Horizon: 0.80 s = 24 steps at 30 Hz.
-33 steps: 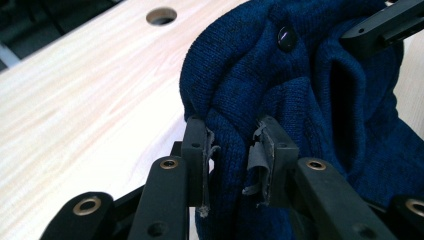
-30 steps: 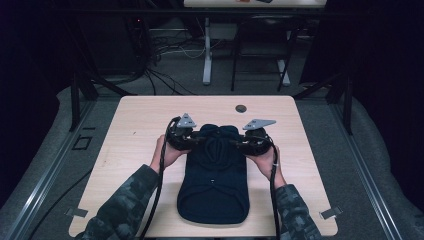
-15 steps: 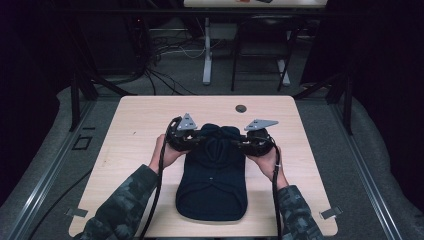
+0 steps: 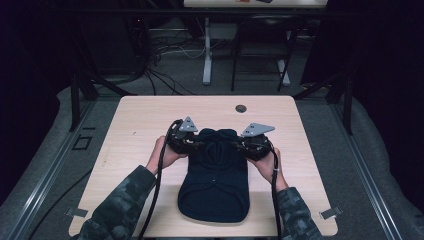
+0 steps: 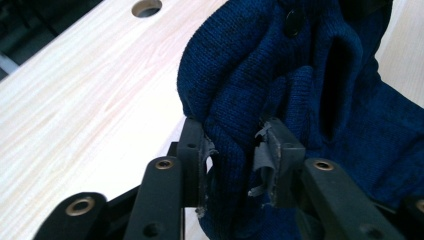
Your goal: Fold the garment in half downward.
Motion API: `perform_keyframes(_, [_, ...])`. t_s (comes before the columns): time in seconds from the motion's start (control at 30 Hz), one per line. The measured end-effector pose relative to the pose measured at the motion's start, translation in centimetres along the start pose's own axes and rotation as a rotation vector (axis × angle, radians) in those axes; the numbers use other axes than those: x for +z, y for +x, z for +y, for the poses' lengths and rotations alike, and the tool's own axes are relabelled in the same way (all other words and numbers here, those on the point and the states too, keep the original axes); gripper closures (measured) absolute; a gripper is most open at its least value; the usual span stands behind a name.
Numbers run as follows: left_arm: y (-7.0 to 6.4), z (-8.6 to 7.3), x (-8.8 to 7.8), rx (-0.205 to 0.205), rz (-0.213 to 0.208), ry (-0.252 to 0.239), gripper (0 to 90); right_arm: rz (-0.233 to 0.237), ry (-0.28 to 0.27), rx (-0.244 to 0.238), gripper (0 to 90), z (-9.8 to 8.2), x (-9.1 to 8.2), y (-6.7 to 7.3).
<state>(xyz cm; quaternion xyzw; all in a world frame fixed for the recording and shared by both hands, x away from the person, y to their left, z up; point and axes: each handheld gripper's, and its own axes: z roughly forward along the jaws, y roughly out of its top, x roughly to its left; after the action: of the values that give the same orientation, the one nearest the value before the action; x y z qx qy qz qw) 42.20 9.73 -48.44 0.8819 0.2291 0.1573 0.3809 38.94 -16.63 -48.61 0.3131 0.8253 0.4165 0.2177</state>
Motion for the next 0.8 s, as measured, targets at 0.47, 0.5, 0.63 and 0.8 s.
perform_keyframes(0.47, [-1.4, 0.3, -0.5, 0.133, 0.018, -0.078, 71.9, 0.095, 0.018, 0.147, 38.2, -1.0, 0.0, -1.8])
perform_keyframes(0.5, [-1.6, 0.4, -0.6, 0.145, 0.02, -0.08, 71.9, 0.101, 0.029, 0.153, 34.4, -1.0, 0.1, -2.0])
perform_keyframes(0.63, [-2.2, 0.3, -0.5, 0.2, 0.031, -0.07, 71.8, 0.111, 0.047, 0.171, 45.4, -1.2, 0.6, -2.2])
perform_keyframes(0.8, [-1.8, -0.3, -0.6, 0.155, 0.009, -0.057, 70.5, 0.085, 0.024, 0.125, 63.8, -1.1, 0.3, -1.6])
